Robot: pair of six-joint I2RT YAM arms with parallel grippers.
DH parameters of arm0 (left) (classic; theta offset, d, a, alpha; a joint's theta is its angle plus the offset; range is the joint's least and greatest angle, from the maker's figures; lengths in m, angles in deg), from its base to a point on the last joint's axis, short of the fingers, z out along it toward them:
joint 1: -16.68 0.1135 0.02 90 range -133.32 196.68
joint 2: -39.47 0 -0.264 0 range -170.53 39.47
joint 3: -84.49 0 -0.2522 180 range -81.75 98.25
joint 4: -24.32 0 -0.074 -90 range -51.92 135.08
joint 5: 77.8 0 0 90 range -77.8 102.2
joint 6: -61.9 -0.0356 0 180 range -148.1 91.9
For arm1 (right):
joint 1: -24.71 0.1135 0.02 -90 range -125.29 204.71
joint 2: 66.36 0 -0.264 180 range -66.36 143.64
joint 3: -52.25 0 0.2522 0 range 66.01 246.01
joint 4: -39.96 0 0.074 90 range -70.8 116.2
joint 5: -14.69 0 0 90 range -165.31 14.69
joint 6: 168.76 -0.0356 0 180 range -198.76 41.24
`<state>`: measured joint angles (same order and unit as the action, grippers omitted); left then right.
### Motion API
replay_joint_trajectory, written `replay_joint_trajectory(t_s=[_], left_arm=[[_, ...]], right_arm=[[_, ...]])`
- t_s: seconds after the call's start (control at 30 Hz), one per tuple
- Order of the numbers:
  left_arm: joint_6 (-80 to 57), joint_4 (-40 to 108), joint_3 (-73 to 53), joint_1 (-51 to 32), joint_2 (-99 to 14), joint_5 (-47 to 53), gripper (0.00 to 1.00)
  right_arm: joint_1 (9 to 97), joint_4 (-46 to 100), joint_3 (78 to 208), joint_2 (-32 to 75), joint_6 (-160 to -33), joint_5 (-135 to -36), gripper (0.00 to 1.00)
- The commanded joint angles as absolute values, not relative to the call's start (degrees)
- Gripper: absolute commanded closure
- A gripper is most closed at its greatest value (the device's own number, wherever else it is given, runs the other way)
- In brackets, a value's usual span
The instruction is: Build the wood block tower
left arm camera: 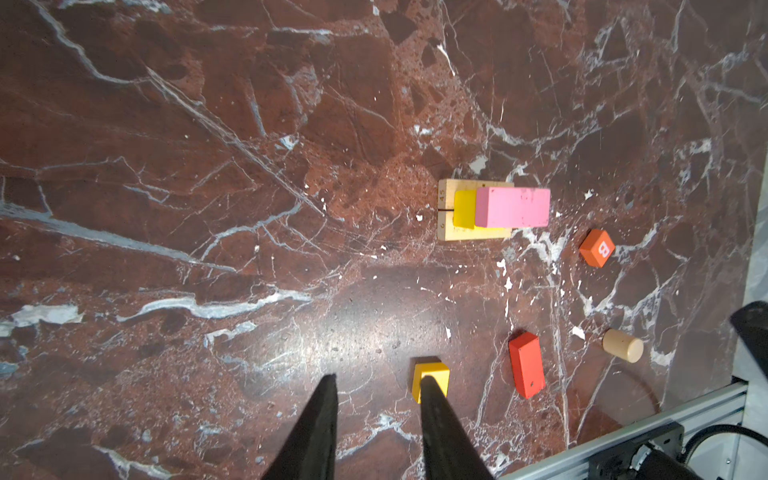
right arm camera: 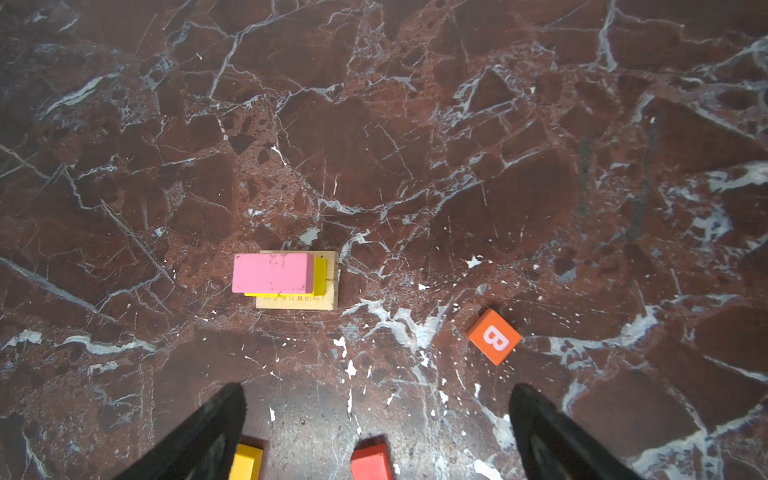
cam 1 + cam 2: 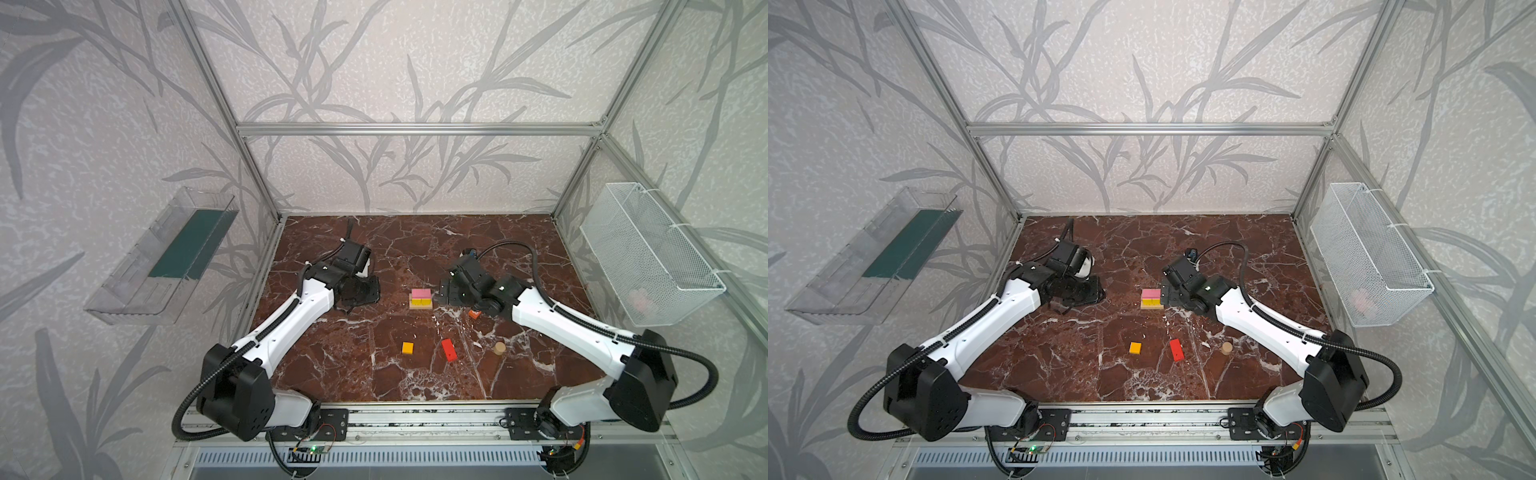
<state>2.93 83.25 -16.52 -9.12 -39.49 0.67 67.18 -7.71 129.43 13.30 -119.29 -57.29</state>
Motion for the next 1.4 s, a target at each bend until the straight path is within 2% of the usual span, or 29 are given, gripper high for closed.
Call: replay_joint_trajectory(t_s=[0.0, 0.33, 0.67, 0.97, 1.37], left_arm=[[4.22, 87.86, -15.07, -12.05, -38.25, 4.79, 0.65], [6.35, 91.07, -19.05, -22.86, -37.99, 8.1, 0.55], [9.45, 87.16, -20.67, -34.1, -46.82, 8.13, 0.47], [11.62, 83.45, -18.6, -35.74, -56.29, 8.75, 0.46], [11.9, 79.97, -17.95, -35.79, -60.39, 8.03, 0.45]], right_arm=[[66.0, -6.08, 125.8, 8.86, -118.23, -56.54, 0.0], [63.76, -2.28, 116.46, 0.98, -118.04, -59.44, 0.02], [62.22, -0.26, 111.98, -2.57, -118.21, -61.47, 0.02], [60.52, -0.55, 108.59, -6.99, -118.52, -61.6, 0.03], [58.26, -0.91, 106.53, -9.72, -118.83, -62.42, 0.03]])
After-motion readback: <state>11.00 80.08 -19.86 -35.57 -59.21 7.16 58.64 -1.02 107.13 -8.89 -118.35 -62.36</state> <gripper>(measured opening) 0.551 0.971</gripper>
